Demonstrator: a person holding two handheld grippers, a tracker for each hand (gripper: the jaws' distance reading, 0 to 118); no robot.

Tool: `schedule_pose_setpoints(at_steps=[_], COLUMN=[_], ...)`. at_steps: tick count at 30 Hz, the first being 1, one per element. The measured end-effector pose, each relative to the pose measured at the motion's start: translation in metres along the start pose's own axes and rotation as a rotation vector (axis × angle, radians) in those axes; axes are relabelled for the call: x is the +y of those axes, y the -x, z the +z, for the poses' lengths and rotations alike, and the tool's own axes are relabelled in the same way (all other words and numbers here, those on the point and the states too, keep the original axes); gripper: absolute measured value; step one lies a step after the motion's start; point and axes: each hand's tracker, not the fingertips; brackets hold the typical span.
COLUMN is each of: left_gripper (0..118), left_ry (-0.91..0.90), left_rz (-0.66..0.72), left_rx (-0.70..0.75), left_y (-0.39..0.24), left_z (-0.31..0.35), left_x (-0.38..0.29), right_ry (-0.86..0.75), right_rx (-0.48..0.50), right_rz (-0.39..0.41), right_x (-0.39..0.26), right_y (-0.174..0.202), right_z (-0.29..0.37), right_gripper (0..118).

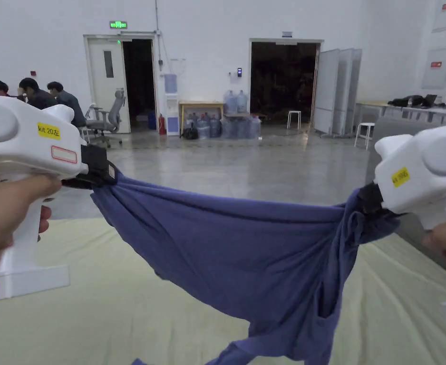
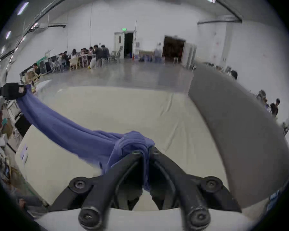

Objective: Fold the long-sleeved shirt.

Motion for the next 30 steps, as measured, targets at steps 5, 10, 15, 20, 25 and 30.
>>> schedule_pose_setpoints(at_steps=[5, 10, 15, 20, 25, 30], left_gripper=[0, 0, 0, 0, 0, 0], left_ry=[-0.137, -0.252, -0.3, -0.212, 0.047, 0.343], left_rz=[0.032, 0.093, 0.131, 0.059, -0.013, 0.06], left_rx=[0.052, 0.087, 0.066, 0.081, 0.136, 0.155], left_y=[-0.004, -0.009, -0.005, 0.009, 0.042, 0.079], left_z=[-0.007, -0.006, -0.007, -0.042, -0.102, -0.127], left_x=[0.074, 0.129, 0.141, 0.092, -0.023, -0.2], right_ry=[-0.119, -0.292, -0.353, -0.255, -0.018, 0.228], right_rx=[-0.076, -0.171, -0.202, -0.134, -0.045, 0.086], right_rz=[-0.004, 0.043, 0.091, 0.1, 0.246, 0.228], right_x=[0.113, 0.198, 0.219, 0.171, 0.035, -0.15], right_y=[-0.002, 0.006, 0.009, 0.009, 0.023, 0.036], right_z=[0.001, 0.027, 0.039, -0.004, -0.087, -0.153], right_gripper=[0, 0, 0, 0, 0, 0])
